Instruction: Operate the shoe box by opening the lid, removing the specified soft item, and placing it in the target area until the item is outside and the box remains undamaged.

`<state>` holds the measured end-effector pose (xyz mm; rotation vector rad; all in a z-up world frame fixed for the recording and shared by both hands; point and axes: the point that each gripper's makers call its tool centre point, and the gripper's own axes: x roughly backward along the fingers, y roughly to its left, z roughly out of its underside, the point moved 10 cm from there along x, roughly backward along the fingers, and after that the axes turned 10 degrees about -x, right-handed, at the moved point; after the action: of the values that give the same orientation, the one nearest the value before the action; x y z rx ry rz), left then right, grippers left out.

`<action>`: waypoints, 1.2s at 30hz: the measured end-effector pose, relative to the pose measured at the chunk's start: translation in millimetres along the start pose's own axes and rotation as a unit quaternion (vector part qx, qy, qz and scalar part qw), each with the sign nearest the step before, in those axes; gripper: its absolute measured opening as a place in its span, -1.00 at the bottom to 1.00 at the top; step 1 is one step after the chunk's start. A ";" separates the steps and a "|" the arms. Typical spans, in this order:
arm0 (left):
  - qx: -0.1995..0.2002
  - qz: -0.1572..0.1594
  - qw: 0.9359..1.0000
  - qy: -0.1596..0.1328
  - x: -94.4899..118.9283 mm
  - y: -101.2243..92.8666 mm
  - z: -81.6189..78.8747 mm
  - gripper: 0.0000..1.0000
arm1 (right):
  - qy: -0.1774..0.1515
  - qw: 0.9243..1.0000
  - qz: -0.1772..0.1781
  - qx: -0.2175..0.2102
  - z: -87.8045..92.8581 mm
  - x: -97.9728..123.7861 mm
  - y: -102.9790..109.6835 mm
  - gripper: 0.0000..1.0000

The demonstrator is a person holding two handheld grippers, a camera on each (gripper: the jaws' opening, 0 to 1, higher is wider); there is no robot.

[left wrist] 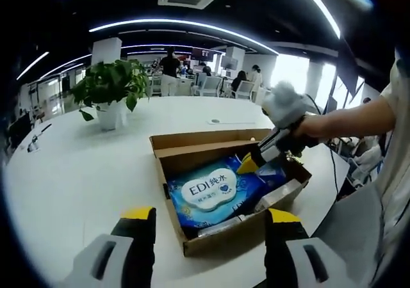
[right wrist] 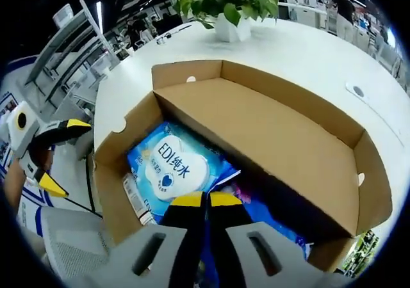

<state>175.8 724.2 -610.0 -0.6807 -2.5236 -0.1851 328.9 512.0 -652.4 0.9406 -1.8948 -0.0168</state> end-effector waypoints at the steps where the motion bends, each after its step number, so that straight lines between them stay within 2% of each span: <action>1: -0.001 0.001 1.000 -0.001 -0.4 -0.3 -0.8 0.41 | -0.003 1.000 0.000 -0.001 -0.6 1.8 0.6 -1.00; 7: -0.009 0.005 1.000 -0.001 -3.3 -2.7 -4.2 0.41 | -0.021 1.000 0.008 0.004 -1.6 14.9 0.5 -1.00; 16: -0.032 0.016 0.999 0.017 -14.8 -11.6 -4.1 0.39 | -0.056 0.998 0.022 0.000 4.1 35.4 -0.1 -1.00; 18: -0.044 0.019 0.999 0.020 -16.8 -14.3 -5.1 0.39 | -0.060 0.998 0.025 -0.005 5.9 38.6 -0.8 -1.00; 23: -0.042 0.030 0.998 0.022 -22.7 -19.9 -5.5 0.39 | -0.069 0.997 0.030 -0.013 12.7 46.9 -4.1 -1.00; 30: -0.054 0.038 0.998 0.021 -29.7 -22.9 -14.5 0.38 | -0.081 0.996 0.033 -0.021 19.5 59.2 -12.3 -1.00; 36: -0.043 0.033 0.998 0.021 -44.1 -20.8 -20.2 0.23 | -0.085 0.995 0.035 -0.028 25.8 66.1 -18.9 -1.00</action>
<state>207.0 682.1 -615.2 -0.7838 -2.4611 -0.2842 305.9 448.8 -622.8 0.8560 -2.0721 -0.1101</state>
